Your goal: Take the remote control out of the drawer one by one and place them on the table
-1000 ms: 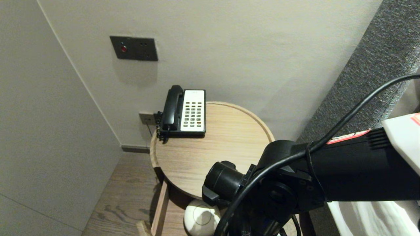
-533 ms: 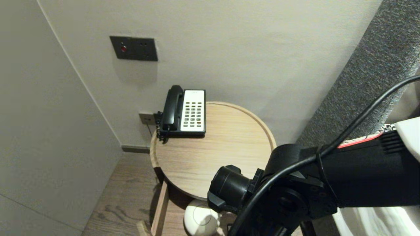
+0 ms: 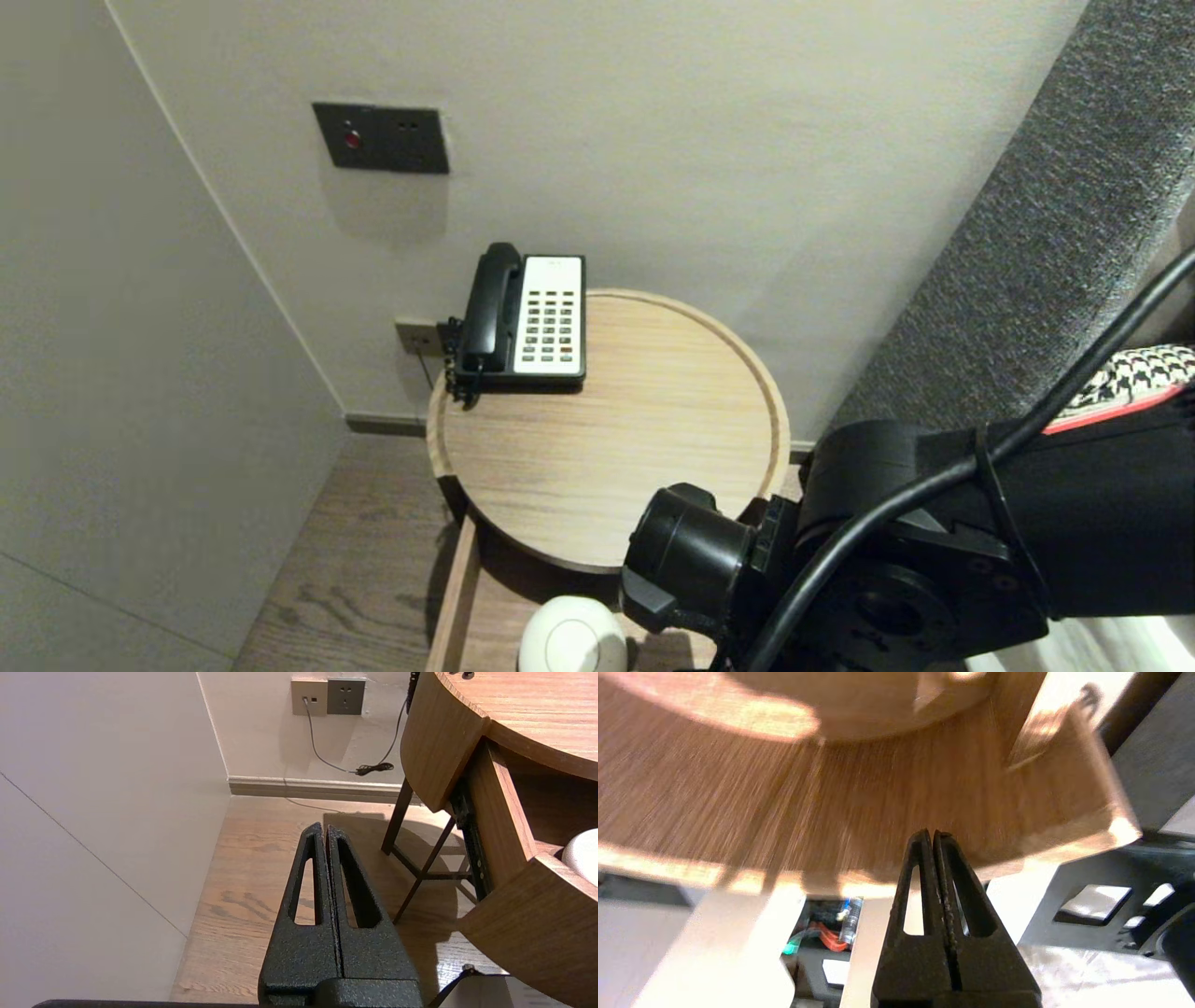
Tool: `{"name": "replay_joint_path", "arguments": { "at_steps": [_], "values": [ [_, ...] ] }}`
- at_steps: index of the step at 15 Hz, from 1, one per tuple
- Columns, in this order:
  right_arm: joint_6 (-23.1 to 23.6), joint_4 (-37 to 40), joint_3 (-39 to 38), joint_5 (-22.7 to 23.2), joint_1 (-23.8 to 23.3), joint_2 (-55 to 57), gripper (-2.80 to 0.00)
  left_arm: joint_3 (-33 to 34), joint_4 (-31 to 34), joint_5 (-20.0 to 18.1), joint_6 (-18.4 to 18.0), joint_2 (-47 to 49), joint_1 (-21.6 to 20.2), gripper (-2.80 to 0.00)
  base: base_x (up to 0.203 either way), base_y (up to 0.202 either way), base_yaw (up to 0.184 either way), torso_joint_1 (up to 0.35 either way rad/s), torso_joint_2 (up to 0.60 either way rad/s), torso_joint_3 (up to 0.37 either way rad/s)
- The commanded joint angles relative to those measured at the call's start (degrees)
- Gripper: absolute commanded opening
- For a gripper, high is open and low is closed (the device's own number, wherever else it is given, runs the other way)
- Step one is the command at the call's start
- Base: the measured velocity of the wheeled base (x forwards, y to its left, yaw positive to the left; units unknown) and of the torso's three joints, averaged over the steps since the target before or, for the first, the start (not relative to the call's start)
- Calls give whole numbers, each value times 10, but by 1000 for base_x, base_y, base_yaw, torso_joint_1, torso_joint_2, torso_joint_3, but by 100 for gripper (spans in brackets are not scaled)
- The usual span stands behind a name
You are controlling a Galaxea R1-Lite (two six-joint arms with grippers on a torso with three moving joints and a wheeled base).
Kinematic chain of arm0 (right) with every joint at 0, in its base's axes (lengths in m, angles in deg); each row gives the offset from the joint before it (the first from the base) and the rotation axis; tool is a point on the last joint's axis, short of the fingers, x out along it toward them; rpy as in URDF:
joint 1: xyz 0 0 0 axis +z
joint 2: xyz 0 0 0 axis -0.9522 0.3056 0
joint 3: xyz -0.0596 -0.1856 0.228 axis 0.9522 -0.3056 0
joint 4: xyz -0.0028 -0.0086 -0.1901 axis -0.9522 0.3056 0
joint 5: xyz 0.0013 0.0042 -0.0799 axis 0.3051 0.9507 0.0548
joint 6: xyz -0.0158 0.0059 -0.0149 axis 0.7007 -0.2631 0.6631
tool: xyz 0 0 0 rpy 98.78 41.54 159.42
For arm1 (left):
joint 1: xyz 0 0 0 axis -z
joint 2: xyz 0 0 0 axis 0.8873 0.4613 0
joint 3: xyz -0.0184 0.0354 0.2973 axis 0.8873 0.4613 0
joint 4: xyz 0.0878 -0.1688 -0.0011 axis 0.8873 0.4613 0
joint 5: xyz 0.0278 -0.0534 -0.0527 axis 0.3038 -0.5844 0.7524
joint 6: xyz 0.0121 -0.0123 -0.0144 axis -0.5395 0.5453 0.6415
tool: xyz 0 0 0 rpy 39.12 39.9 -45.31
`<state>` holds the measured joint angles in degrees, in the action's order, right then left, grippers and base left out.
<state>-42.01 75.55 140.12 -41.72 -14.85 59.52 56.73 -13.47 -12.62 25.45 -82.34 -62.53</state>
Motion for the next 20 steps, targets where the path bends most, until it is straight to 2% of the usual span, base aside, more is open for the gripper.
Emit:
{"name": "replay_joint_path", "arguments": {
  "at_steps": [1, 8, 11, 14, 16, 20],
  "values": [
    [-3, 3, -12, 10, 10, -10, -280, 0, 0, 0, 0, 0, 0, -280, 0, 0, 0, 0, 0, 0],
    [-3, 3, -29, 19, 28, -22, -280, 0, 0, 0, 0, 0, 0, -280, 0, 0, 0, 0, 0, 0],
    [-2, -2, -4, 9, 2, -22, -280, 0, 0, 0, 0, 0, 0, -280, 0, 0, 0, 0, 0, 0],
    [-3, 1, 76, 2, -39, -17, -280, 0, 0, 0, 0, 0, 0, -280, 0, 0, 0, 0, 0, 0],
    [-9, 4, 132, 3, -49, -1, -280, 0, 0, 0, 0, 0, 1, -280, 0, 0, 0, 0, 0, 0],
    [-68, 30, 235, -2, -14, 86, -280, 0, 0, 0, 0, 0, 0, -280, 0, 0, 0, 0, 0, 0]
  ]
}}
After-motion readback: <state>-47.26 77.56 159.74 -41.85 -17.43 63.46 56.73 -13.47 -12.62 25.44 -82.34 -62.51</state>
